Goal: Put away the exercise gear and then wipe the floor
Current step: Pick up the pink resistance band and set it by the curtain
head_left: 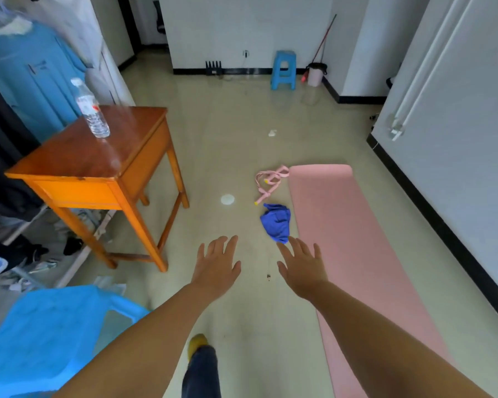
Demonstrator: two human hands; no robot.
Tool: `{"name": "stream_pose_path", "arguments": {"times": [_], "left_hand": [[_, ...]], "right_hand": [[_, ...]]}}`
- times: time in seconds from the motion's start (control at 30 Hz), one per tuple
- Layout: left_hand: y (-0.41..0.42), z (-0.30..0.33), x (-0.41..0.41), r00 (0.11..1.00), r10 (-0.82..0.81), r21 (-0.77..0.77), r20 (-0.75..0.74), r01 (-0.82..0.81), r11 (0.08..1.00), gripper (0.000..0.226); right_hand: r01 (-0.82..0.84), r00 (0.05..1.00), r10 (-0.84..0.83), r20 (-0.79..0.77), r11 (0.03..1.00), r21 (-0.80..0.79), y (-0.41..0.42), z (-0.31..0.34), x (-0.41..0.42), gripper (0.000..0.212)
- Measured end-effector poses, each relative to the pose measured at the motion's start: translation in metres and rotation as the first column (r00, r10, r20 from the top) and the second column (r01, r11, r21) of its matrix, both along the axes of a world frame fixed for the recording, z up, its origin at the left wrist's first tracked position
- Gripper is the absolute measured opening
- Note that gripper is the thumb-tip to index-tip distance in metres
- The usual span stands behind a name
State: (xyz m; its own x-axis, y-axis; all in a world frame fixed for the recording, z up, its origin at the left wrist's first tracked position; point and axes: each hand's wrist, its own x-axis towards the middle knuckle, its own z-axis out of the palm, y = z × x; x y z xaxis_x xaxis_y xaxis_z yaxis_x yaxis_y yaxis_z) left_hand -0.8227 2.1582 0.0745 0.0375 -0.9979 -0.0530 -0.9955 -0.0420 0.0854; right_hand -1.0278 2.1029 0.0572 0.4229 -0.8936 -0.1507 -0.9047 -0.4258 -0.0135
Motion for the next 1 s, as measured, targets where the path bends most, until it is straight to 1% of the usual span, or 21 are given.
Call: {"name": "stream_pose_path", "arguments": {"times": [0.17, 0.23, 0.37, 0.47, 0.57, 0.73, 0.83, 0.93, 1.0], "left_hand": [[-0.131, 0.005, 0.070, 0.996, -0.084, 0.003, -0.040, 0.084, 0.996, 0.059], [-0.185, 0.010, 0.099, 0.995, -0.092, -0.008, -0.023, 0.092, 0.996, 0.059], [-0.292, 0.006, 0.139, 0.994, -0.104, 0.045, -0.025, 0.105, 0.993, 0.058], [-0.366, -0.006, 0.143, 0.987, -0.160, 0.093, -0.008, 0.160, 0.983, 0.057], [-0.445, -0.019, 0.138, 0.972, -0.235, 0.101, 0.000, 0.234, 0.967, 0.057], [-0.571, -0.020, 0.125, 0.976, -0.214, 0.124, -0.044, 0.218, 0.968, 0.056], [-0.645, -0.018, 0.122, 0.965, -0.257, 0.117, -0.047, 0.261, 0.958, 0.056], [-0.714, -0.016, 0.128, 0.955, -0.294, 0.125, -0.042, 0.298, 0.946, 0.066], [-0.762, -0.022, 0.140, 0.951, -0.302, 0.131, -0.057, 0.307, 0.942, 0.063]], "right_hand": [[0.103, 0.992, -0.106, 0.062, 0.993, 0.058, -0.122, -0.006, 0.073, 0.053], [0.139, 0.985, -0.145, 0.088, 0.987, 0.076, -0.166, -0.004, 0.100, 0.051], [0.166, 0.980, -0.177, 0.095, 0.979, 0.115, -0.244, -0.006, 0.135, 0.048], [0.209, 0.973, -0.220, 0.071, 0.969, 0.134, -0.310, -0.018, 0.138, 0.046], [0.273, 0.958, -0.281, 0.049, 0.953, 0.130, -0.388, -0.032, 0.132, 0.044], [0.287, 0.954, -0.296, 0.056, 0.949, 0.129, -0.523, -0.027, 0.117, 0.047], [0.313, 0.947, -0.320, 0.035, 0.939, 0.142, -0.598, -0.019, 0.112, 0.046], [0.344, 0.936, -0.351, 0.018, 0.925, 0.163, -0.661, -0.022, 0.118, 0.045], [0.348, 0.934, -0.357, 0.015, 0.919, 0.186, -0.700, -0.030, 0.129, 0.045]]}}
